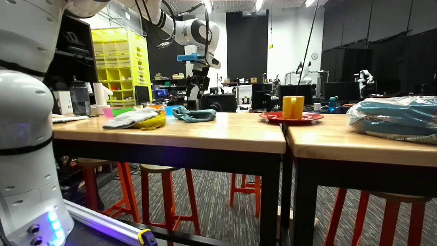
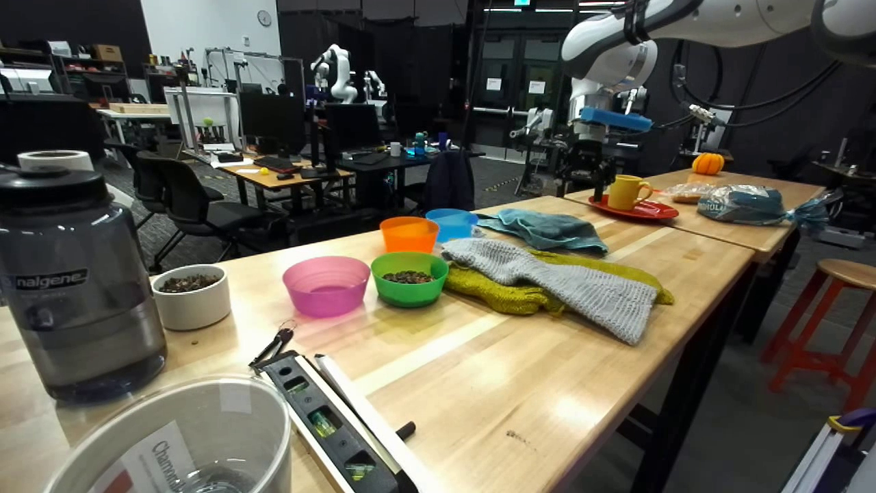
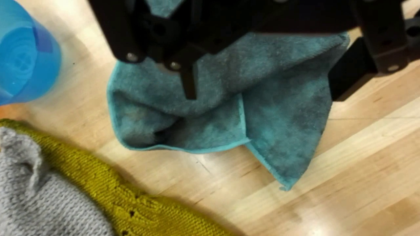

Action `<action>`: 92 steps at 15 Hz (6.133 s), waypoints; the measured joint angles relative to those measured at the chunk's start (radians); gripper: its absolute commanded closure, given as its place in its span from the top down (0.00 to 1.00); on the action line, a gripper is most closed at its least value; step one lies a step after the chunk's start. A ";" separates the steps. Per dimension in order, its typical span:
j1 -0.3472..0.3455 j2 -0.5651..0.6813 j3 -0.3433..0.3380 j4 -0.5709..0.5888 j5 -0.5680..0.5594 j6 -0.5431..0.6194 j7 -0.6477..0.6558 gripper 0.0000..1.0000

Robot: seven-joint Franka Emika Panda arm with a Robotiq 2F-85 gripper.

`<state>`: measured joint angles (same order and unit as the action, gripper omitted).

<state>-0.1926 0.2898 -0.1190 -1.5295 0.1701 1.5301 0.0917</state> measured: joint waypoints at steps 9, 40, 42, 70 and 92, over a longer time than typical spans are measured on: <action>-0.059 -0.084 -0.054 -0.231 0.147 0.209 -0.069 1.00; -0.041 -0.359 -0.081 -0.683 0.231 0.607 -0.031 0.00; -0.045 -0.376 -0.098 -0.682 0.221 0.592 -0.031 0.00; -0.005 -0.178 -0.074 -0.217 0.125 0.223 -0.089 0.00; 0.127 -0.021 0.060 -0.158 -0.047 0.149 -0.076 0.55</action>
<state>-0.0657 0.2691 -0.0592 -1.6872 0.1234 1.6795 0.0156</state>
